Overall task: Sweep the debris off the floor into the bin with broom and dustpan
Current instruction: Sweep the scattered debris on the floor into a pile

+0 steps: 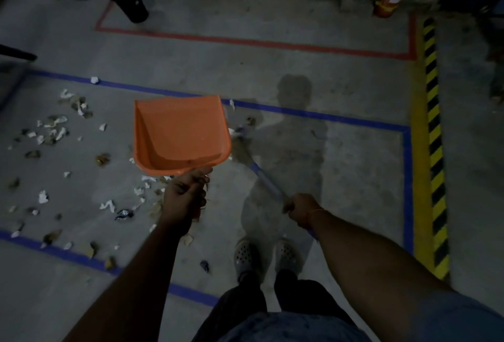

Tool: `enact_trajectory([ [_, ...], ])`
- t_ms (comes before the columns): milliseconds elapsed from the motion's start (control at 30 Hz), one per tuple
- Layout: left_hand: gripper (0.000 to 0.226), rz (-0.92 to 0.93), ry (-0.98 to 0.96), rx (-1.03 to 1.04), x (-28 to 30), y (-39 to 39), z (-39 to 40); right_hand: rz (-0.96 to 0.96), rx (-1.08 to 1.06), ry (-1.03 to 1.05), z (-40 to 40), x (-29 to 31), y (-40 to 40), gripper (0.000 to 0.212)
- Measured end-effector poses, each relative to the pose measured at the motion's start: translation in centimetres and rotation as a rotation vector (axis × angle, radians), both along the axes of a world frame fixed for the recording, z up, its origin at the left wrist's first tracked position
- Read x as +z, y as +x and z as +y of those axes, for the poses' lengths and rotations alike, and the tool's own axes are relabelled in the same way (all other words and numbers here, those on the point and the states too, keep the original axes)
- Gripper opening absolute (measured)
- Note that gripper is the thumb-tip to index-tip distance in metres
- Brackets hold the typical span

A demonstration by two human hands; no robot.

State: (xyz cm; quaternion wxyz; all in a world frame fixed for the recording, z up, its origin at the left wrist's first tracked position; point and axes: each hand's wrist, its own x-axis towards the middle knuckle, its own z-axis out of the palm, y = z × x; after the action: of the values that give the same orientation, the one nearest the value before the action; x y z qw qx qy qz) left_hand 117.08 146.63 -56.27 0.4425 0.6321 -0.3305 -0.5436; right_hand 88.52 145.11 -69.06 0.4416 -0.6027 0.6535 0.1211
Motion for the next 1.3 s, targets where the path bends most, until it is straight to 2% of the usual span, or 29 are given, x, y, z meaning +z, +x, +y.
enact_trajectory([
  [200,0.032,-0.038,0.010,0.099,0.5,-0.7,-0.4,-0.090,-0.041,-0.070,0.3,0.6,-1.9,0.027],
  [367,0.034,-0.068,0.004,0.123,0.8,-1.0,-1.2,-0.055,-0.157,-0.127,-0.7,0.8,-4.4,0.029],
  [567,0.032,-0.066,0.019,0.117,0.1,0.5,-2.0,0.053,-0.132,-0.166,-4.4,0.8,-4.0,0.027],
  [733,0.030,-0.050,0.005,0.141,-0.3,3.9,-3.8,0.130,0.029,-0.110,-9.7,0.5,-0.1,0.023],
  [933,0.028,-0.051,0.056,0.186,-2.3,10.6,-6.7,0.151,0.292,-0.087,-14.7,-1.1,9.3,0.028],
  [1100,0.022,-0.033,0.018,0.230,-1.8,15.2,-9.6,0.043,0.357,-0.074,-17.7,-1.9,15.8,0.027],
  [1300,0.025,-0.024,0.016,0.296,-0.8,18.6,-11.9,-0.030,0.319,-0.123,-19.7,-1.9,17.2,0.027],
])
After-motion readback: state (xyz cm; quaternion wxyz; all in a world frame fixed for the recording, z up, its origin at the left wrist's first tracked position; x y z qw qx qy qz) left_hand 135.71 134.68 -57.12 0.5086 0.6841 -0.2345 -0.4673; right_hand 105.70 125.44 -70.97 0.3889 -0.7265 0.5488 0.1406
